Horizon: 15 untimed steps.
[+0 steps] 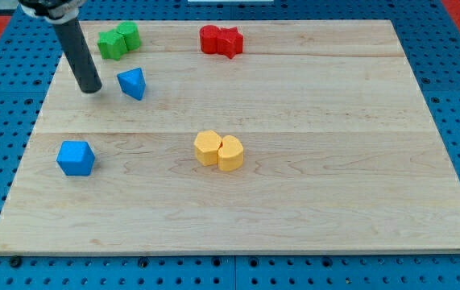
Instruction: Push the blue blocks towards center
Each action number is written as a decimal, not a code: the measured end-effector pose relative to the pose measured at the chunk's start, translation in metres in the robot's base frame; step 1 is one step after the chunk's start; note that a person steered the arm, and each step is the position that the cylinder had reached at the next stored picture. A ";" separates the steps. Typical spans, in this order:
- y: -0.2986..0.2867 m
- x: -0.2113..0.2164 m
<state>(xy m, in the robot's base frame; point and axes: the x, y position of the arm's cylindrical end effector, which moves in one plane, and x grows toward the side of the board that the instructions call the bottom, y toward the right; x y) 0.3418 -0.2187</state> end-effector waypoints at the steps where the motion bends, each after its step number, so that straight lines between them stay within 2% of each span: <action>1: 0.082 -0.011; 2: 0.128 0.016; 3: 0.118 0.017; 4: 0.057 0.009; 5: 0.073 0.022; 7: 0.048 0.053; 8: 0.106 0.058; 9: 0.101 0.065; 10: 0.054 0.129; 11: 0.056 0.218; 12: -0.031 0.188; 13: 0.028 0.108; 14: 0.088 0.078; 15: -0.002 0.072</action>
<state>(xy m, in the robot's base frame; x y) 0.4139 -0.2203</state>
